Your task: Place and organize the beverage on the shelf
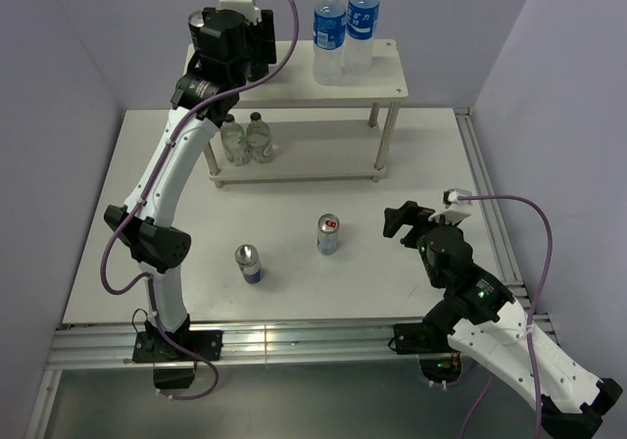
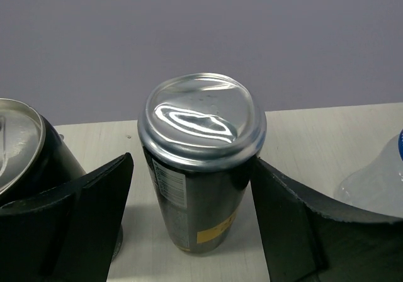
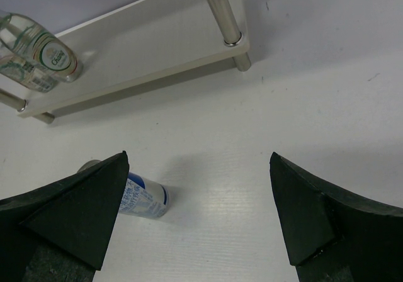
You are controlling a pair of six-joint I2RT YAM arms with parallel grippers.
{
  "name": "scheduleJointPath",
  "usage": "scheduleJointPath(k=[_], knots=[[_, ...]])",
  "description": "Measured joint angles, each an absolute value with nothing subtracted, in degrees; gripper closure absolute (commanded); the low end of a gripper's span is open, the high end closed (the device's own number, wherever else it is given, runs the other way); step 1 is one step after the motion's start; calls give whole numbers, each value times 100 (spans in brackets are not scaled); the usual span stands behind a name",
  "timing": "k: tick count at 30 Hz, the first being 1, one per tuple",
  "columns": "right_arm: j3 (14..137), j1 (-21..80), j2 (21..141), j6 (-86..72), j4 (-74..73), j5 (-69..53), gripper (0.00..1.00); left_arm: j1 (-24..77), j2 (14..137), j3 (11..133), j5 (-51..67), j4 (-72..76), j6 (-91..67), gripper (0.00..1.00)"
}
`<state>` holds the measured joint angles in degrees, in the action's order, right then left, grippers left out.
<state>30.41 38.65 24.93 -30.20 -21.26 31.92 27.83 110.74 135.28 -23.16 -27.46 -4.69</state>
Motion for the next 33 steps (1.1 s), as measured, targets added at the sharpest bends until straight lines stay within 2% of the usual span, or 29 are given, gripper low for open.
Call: scheduleJointPath(k=[5,7,8,15,23,28,33], knots=[[3041,3865,2493,-3022,-2126,3194,0,2783,11074,13502,-2272,-2720,-473,16],[3041,3865,2493,-3022,-2126,3194,0,2788,11072,13454,-2255,-2711,-471,3],[3041,3865,2493,-3022,-2126,3194,0,2792,11061,13421,-2255,-2705,-495,1],[3041,3865,2482,-3022,-2126,3197,0,3133,10523,12234,-2493,-2571,-517,1],[3041,3865,2484,-3022,-2126,3192,0,3907,9365,11026,-3157,-2335,-541,1],[3013,3865,2482,-2936,-1975,2899,0,4812,8095,9441,-3804,-2010,-779,1],[2749,3874,2425,-2644,-1452,1651,0,5981,6761,7408,-4329,-2003,-1612,1]])
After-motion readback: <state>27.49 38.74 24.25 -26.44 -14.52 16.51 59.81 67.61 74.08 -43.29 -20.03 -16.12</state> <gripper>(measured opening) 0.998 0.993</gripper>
